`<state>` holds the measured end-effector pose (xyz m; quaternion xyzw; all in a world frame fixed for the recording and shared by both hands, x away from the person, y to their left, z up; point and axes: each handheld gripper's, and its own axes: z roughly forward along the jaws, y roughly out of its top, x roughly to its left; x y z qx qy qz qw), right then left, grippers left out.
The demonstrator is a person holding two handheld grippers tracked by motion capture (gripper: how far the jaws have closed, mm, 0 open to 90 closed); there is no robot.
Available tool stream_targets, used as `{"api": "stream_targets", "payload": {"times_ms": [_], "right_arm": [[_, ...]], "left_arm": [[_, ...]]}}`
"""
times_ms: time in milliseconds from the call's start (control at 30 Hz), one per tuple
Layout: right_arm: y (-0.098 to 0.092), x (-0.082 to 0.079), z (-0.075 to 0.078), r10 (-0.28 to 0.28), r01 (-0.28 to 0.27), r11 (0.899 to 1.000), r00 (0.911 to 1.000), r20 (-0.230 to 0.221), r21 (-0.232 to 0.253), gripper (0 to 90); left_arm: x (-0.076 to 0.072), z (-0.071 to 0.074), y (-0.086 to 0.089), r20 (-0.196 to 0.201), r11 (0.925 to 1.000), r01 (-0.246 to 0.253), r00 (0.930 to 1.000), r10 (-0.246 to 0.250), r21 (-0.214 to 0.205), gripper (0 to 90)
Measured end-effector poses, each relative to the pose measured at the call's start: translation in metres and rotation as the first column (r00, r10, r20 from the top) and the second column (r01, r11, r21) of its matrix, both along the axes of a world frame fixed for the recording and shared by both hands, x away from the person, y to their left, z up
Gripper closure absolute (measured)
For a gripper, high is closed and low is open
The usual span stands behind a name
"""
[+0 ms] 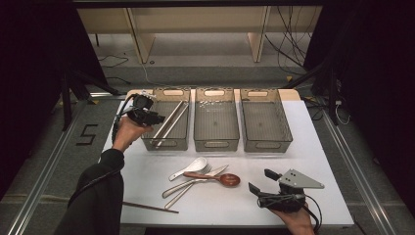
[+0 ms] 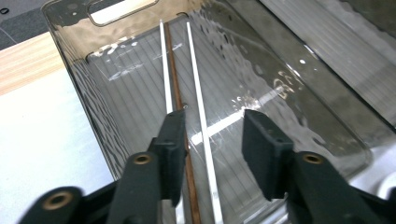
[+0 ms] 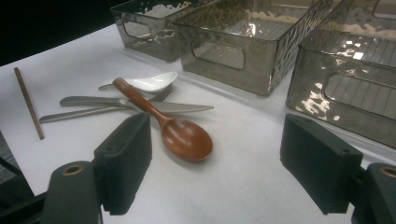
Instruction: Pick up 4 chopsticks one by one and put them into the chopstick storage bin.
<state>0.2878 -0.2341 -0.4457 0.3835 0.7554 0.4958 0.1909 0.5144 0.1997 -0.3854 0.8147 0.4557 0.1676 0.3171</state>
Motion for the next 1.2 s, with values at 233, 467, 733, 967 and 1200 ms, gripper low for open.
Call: {"api": "stream_targets", "payload": {"times_ms": [233,467,733,967,1200], "right_arm": [[0.0,0.0,0.0,-0.001,0.001,1.0,1.0,-0.002,0.0,25.9],[0.0,0.0,0.0,-0.001,0.001,1.0,1.0,-0.004,-0.001,25.9],[0.001,0.0,0.0,-0.001,0.001,1.0,1.0,-0.004,-0.002,25.8],[0.001,0.0,0.0,-0.002,0.002,1.0,1.0,-0.004,-0.002,25.9],[0.001,-0.001,0.0,-0.003,0.003,1.0,1.0,0.0,-0.002,25.9]], "left_arm": [[-0.017,0.01,0.001,-0.009,0.9991,0.031,0.9995,-0.032,-0.03,37.6],[-0.042,0.015,0.001,-0.04,0.9921,0.124,0.9914,-0.125,-0.019,25.5],[-0.075,0.013,-0.004,-0.08,0.9763,0.216,0.9734,-0.214,0.011,22.2],[-0.093,0.011,-0.006,-0.083,0.9681,0.25,0.9652,-0.248,0.014,21.2],[-0.111,0.008,-0.005,-0.105,0.9582,0.284,0.9543,-0.28,0.03,20.8]]}}
